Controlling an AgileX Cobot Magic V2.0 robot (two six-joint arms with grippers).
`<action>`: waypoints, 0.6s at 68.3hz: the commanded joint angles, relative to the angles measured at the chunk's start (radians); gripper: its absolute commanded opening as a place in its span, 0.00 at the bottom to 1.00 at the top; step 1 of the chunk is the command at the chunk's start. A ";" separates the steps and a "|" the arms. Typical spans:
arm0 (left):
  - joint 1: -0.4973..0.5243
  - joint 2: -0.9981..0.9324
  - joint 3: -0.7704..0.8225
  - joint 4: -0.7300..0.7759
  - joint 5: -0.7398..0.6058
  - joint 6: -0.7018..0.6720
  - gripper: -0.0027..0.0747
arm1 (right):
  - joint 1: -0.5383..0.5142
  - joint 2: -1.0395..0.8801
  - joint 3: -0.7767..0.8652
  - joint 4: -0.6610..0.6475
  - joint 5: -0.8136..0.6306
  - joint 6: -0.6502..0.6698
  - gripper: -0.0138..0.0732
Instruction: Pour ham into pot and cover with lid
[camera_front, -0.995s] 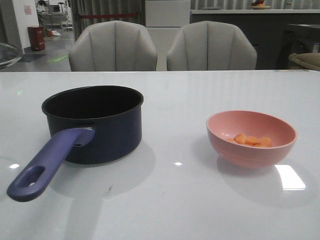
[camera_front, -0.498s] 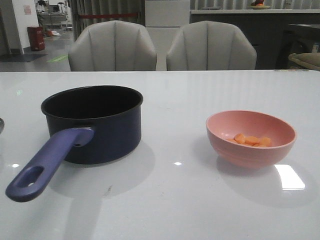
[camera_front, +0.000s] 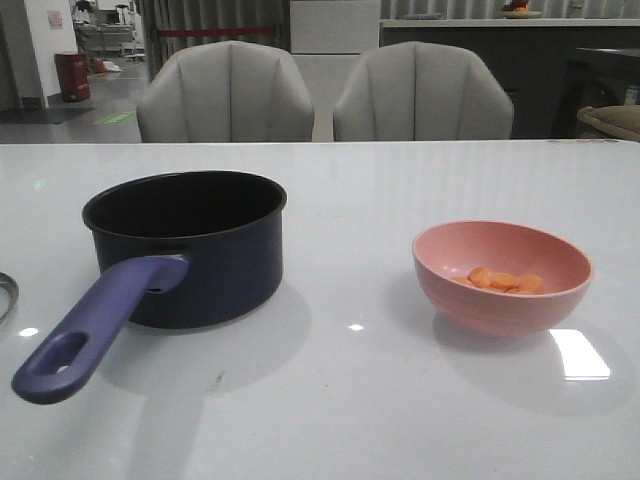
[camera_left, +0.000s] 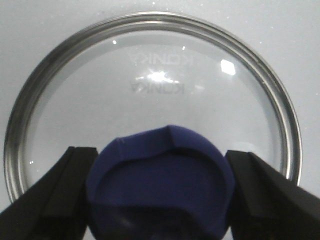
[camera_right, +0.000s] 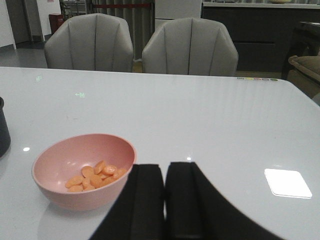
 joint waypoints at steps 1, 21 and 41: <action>0.000 -0.030 -0.023 -0.011 -0.032 -0.002 0.61 | -0.004 -0.020 -0.005 -0.010 -0.082 0.000 0.36; 0.000 -0.029 -0.028 -0.011 -0.024 -0.002 0.78 | -0.004 -0.020 -0.005 -0.010 -0.082 0.000 0.36; 0.000 -0.031 -0.106 -0.005 0.063 -0.002 0.78 | -0.004 -0.020 -0.005 -0.010 -0.082 0.000 0.36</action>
